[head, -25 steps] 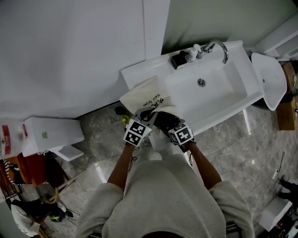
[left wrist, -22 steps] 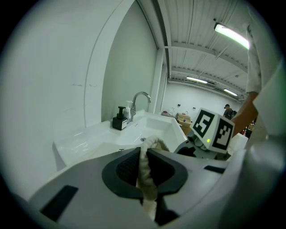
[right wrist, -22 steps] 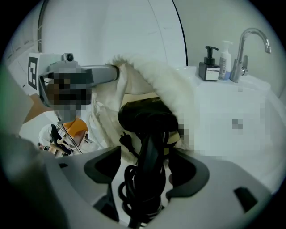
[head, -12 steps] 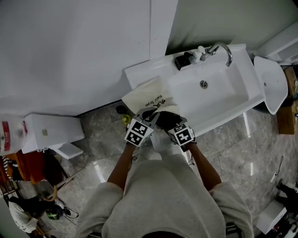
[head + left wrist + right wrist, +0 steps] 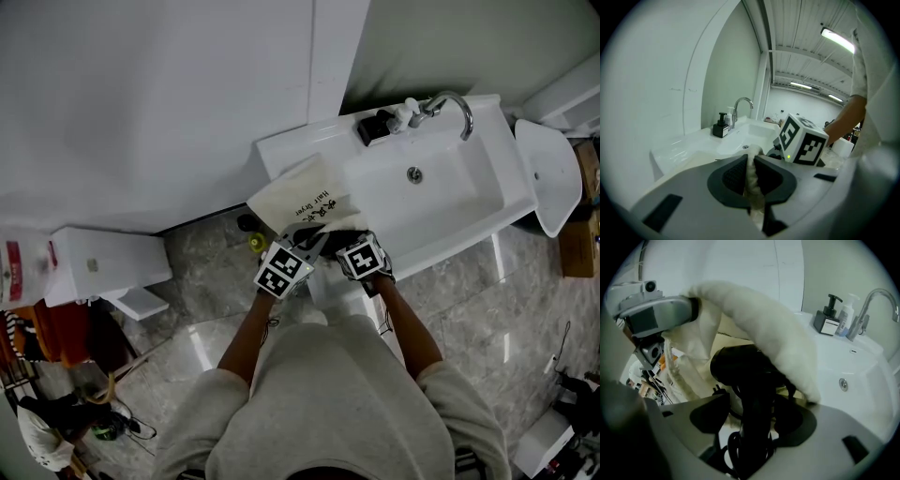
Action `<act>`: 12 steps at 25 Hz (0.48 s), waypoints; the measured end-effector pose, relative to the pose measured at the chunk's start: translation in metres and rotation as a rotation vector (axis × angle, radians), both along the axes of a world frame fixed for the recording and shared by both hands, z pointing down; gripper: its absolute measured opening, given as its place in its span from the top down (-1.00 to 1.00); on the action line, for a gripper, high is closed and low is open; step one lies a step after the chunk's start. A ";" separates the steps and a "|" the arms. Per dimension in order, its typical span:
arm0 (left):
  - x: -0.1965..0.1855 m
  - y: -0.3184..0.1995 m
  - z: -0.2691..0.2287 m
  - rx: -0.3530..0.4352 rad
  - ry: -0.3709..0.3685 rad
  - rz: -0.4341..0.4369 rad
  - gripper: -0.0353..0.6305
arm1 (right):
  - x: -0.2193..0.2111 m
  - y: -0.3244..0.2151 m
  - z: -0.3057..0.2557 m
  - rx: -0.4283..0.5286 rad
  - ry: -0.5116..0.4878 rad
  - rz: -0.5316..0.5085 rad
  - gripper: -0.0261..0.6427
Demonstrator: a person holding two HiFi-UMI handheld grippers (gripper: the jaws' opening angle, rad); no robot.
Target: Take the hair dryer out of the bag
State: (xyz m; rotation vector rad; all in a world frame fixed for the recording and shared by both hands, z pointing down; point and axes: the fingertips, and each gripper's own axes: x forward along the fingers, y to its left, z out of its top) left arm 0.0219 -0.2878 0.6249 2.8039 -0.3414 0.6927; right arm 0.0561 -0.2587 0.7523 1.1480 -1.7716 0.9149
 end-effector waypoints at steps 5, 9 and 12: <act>0.000 -0.001 -0.002 -0.020 0.023 0.012 0.82 | 0.001 -0.012 0.002 -0.038 0.021 -0.002 0.05; 0.000 -0.001 -0.002 -0.052 0.044 0.007 0.82 | 0.000 -0.021 0.014 -0.068 0.038 -0.010 0.15; 0.000 -0.002 -0.003 -0.060 0.054 -0.001 0.82 | 0.004 -0.024 0.017 -0.074 0.122 -0.019 0.19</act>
